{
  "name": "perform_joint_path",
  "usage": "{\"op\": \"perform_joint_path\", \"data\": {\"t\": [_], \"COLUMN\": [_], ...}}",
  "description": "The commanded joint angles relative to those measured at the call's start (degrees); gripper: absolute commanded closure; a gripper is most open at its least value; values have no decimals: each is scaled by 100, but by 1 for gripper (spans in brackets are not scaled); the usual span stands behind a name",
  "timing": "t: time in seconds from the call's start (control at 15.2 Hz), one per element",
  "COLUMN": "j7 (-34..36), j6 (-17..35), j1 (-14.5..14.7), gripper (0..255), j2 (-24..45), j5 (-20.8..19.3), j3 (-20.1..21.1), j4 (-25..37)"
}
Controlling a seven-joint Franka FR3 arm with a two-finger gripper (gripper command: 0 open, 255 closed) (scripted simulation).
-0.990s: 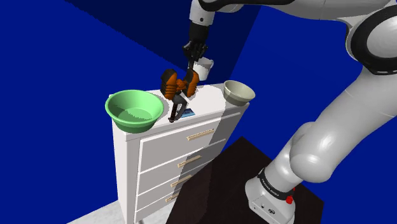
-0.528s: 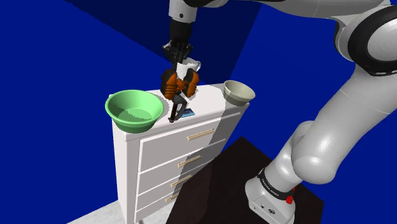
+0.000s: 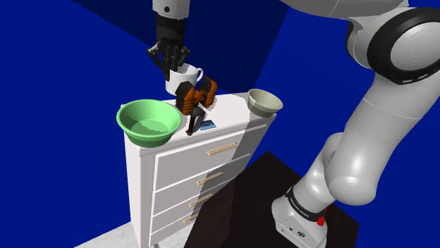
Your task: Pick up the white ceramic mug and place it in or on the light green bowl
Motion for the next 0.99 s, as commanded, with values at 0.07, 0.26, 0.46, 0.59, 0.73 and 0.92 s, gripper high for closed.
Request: {"op": "perform_joint_path", "data": {"t": [0.07, 0.26, 0.46, 0.59, 0.73, 0.92], "j7": [372, 756, 757, 760, 763, 769], "j6": [-221, -463, -217, -59, 97, 326], "j1": [233, 516, 507, 500, 494, 486], "gripper": [255, 255, 255, 255, 255, 255], "j2": [413, 907, 876, 866, 862, 866], "j5": [-70, -170, -163, -162, -163, -166], "j3": [144, 275, 268, 266, 264, 260], "j4": [620, 1336, 1059, 892, 731, 505]}}
